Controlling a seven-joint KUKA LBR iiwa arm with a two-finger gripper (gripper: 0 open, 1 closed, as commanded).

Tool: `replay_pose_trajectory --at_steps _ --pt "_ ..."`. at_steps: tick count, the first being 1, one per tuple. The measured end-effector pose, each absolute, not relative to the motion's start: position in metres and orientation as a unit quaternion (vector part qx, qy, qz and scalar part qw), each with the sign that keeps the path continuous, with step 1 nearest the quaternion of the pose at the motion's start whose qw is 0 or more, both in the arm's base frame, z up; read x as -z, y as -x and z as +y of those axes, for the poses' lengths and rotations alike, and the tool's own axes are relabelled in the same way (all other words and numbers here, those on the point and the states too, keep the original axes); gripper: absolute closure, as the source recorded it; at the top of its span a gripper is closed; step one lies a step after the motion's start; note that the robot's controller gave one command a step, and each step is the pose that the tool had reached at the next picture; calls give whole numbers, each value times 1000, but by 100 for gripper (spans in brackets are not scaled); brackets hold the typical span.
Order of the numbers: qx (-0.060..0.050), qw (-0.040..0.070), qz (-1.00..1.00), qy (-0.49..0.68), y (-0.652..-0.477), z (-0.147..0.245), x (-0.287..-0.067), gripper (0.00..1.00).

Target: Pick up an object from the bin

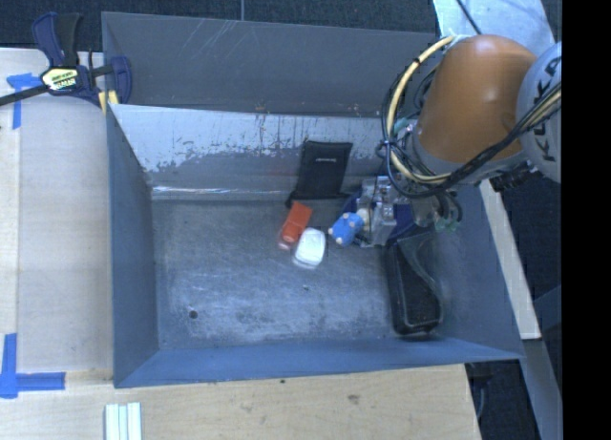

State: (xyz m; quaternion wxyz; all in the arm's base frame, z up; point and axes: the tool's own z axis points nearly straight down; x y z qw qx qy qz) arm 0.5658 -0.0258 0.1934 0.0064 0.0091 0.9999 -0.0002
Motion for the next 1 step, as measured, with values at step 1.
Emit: replay_pose_trajectory --at_steps 1 --pt "-1 6 1000 3 -619 18 -236 100"
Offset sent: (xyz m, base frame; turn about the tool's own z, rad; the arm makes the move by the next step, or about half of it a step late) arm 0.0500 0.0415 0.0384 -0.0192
